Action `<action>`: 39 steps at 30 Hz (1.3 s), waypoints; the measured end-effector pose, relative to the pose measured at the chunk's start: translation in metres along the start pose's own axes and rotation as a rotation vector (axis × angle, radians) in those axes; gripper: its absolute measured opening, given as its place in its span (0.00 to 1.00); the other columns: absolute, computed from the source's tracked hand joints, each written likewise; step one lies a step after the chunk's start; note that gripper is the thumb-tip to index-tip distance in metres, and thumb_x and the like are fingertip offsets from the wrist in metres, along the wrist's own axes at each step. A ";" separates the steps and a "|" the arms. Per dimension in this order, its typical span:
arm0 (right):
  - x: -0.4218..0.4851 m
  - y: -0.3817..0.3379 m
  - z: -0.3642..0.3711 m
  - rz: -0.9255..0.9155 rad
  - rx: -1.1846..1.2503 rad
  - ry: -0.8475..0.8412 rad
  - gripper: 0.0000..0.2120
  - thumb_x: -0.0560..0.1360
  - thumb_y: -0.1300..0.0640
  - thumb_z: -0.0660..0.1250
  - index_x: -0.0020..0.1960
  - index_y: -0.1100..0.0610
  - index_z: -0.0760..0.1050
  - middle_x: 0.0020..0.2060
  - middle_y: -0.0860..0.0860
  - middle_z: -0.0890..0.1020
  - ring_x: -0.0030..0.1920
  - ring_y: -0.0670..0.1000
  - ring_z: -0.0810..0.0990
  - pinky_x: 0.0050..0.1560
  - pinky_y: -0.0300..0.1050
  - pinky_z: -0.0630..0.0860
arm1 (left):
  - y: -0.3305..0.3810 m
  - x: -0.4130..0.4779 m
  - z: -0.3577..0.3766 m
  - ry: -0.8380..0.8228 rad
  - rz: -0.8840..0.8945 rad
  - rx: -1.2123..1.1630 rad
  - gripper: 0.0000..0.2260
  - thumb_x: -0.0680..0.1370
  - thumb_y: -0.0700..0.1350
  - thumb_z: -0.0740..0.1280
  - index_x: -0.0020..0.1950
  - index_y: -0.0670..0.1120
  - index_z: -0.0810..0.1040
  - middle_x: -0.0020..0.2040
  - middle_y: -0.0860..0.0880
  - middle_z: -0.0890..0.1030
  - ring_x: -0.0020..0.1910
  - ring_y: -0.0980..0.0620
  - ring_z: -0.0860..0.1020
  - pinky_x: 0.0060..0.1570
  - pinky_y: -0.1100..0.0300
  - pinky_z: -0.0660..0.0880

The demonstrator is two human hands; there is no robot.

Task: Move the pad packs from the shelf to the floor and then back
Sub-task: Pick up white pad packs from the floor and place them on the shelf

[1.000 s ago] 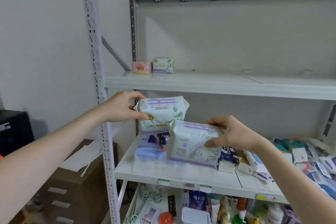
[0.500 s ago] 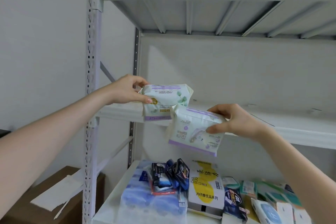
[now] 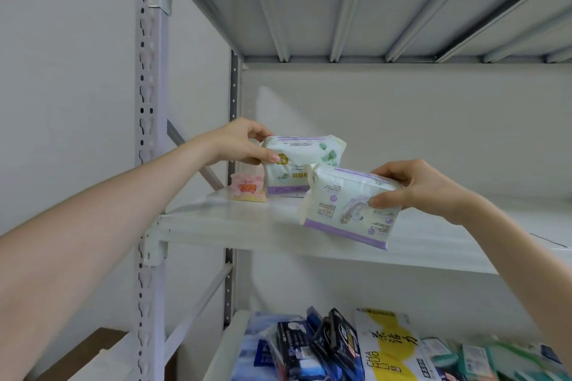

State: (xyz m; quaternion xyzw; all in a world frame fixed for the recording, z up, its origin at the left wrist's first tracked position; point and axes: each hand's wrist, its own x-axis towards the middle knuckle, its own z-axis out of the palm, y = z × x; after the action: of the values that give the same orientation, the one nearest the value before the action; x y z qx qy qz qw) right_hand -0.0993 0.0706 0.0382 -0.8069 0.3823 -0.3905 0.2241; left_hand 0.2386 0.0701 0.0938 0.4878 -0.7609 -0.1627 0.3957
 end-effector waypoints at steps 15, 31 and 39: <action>0.131 0.054 -0.008 0.059 -0.093 -0.060 0.19 0.63 0.56 0.81 0.52 0.50 0.81 0.44 0.49 0.86 0.45 0.49 0.85 0.46 0.49 0.82 | -0.082 0.128 0.009 -0.069 -0.034 0.040 0.22 0.69 0.45 0.78 0.61 0.44 0.78 0.56 0.47 0.83 0.55 0.50 0.82 0.59 0.54 0.78; 0.152 0.084 0.016 0.139 0.039 -0.120 0.27 0.57 0.55 0.78 0.56 0.53 0.80 0.47 0.51 0.86 0.47 0.50 0.85 0.39 0.37 0.79 | -0.146 0.157 0.018 -0.200 -0.037 0.106 0.22 0.67 0.52 0.79 0.59 0.56 0.80 0.54 0.60 0.81 0.49 0.70 0.79 0.48 0.70 0.74; 0.140 0.092 0.027 0.262 0.227 -0.010 0.45 0.53 0.55 0.83 0.68 0.54 0.71 0.53 0.49 0.83 0.48 0.48 0.85 0.41 0.40 0.81 | -0.155 0.142 0.008 -0.198 -0.078 0.044 0.46 0.55 0.57 0.81 0.71 0.49 0.72 0.65 0.54 0.77 0.62 0.60 0.75 0.64 0.61 0.71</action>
State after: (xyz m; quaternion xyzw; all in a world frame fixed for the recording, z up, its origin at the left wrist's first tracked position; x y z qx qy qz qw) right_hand -0.0616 -0.0951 0.0254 -0.7216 0.4363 -0.3948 0.3647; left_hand 0.2972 -0.1273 0.0533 0.5073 -0.7801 -0.2087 0.3008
